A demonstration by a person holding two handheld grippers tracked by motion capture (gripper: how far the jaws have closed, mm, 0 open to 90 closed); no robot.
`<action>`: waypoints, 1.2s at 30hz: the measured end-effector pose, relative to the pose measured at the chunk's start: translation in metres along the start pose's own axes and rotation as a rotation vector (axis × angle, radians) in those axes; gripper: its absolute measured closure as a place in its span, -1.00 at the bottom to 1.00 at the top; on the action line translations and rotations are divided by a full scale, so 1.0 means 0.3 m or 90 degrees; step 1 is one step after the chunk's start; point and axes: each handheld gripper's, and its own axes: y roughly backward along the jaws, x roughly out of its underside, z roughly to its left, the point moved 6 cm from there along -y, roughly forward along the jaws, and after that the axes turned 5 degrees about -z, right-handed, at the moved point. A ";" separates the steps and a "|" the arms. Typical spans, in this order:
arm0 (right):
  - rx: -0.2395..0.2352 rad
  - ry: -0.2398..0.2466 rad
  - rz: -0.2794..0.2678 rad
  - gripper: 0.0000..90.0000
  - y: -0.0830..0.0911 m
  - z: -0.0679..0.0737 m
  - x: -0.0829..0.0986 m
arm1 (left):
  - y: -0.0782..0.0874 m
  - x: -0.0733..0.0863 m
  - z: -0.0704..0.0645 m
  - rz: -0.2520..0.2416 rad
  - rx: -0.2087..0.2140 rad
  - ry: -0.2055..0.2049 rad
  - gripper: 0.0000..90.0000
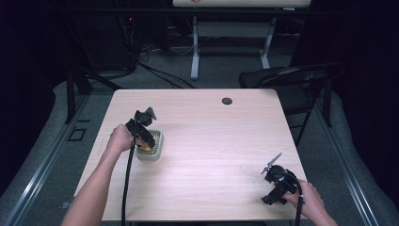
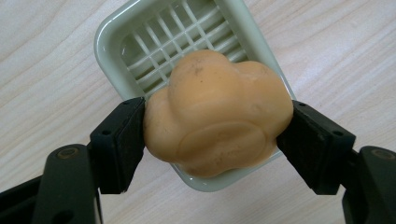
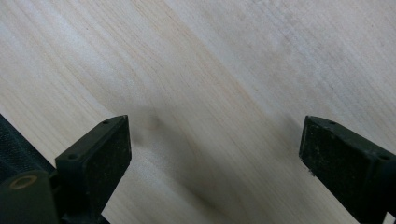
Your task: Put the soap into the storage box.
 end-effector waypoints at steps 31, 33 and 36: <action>-0.002 -0.005 -0.002 -0.80 -0.003 0.003 0.001 | -0.040 -0.021 0.000 0.010 -0.007 0.004 -0.41; -0.003 -0.006 0.001 -0.80 -0.003 0.004 0.002 | -0.043 -0.023 0.000 0.008 -0.005 0.008 -0.41; -0.003 -0.006 0.001 -0.80 -0.003 0.003 0.002 | -0.045 -0.024 0.002 0.009 -0.007 0.007 -0.41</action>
